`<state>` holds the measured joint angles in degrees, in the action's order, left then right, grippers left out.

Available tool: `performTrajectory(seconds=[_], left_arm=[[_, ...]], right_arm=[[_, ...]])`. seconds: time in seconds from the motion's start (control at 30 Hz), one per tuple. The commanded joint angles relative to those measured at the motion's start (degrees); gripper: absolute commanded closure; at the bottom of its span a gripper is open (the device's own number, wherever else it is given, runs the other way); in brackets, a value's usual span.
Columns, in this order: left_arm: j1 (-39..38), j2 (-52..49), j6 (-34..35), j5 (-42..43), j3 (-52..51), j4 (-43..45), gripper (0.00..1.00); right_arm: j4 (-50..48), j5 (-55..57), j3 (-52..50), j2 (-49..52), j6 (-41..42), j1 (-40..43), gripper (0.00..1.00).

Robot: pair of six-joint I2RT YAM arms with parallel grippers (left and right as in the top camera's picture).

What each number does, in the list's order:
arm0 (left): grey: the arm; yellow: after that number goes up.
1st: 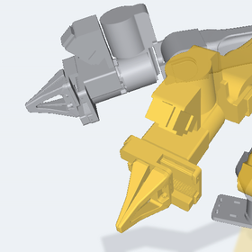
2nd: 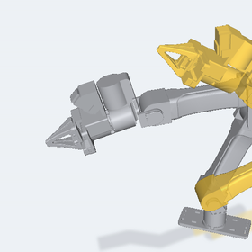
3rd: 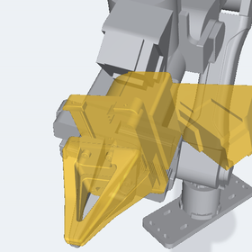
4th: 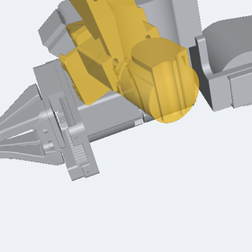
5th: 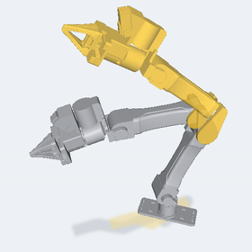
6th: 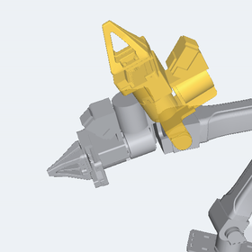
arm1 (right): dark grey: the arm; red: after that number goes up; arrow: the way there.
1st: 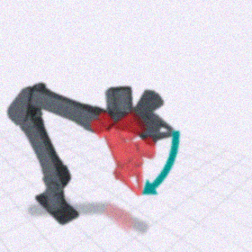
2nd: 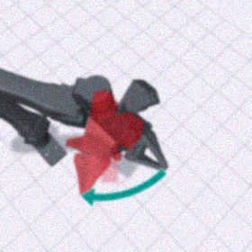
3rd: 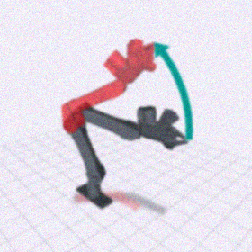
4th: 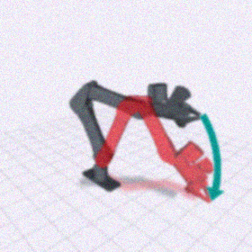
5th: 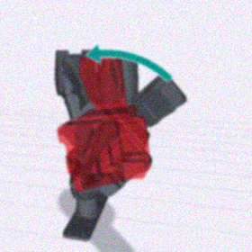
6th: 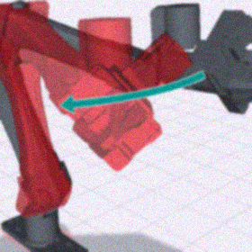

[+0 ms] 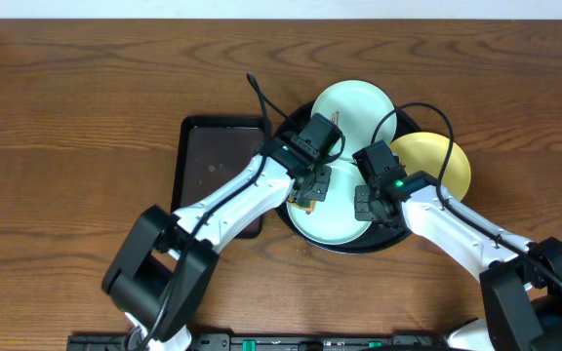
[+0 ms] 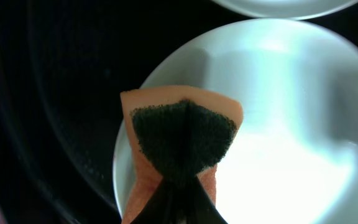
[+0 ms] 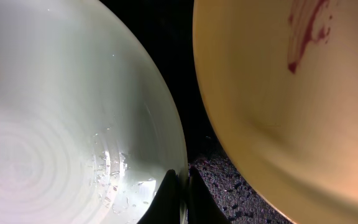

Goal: Clean dirty plates on tray and stack at the side
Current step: 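Move sponge onto the lower pale green plate and scrub it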

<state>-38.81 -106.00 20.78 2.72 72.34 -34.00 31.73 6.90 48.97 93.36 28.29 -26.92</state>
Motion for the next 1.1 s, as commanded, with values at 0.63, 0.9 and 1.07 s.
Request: performTrajectory(seconds=[0.63, 0.9, 1.07], left_arm=[[-0.17, -9.73, 4.44, 12.48, -0.13, -2.21, 0.93], [-0.17, -9.77, 4.44, 19.04, -0.13, -2.4, 0.93], [-0.17, -9.73, 4.46, 20.94, -0.11, -2.08, 0.93]], right_arm=[[0.39, 0.11, -0.39, 0.04, -0.07, -0.55, 0.99], [0.5, 0.09, -0.39, 0.04, -0.09, -0.55, 0.99], [0.48, -0.42, -0.39, 0.04, -0.07, -0.55, 0.99]])
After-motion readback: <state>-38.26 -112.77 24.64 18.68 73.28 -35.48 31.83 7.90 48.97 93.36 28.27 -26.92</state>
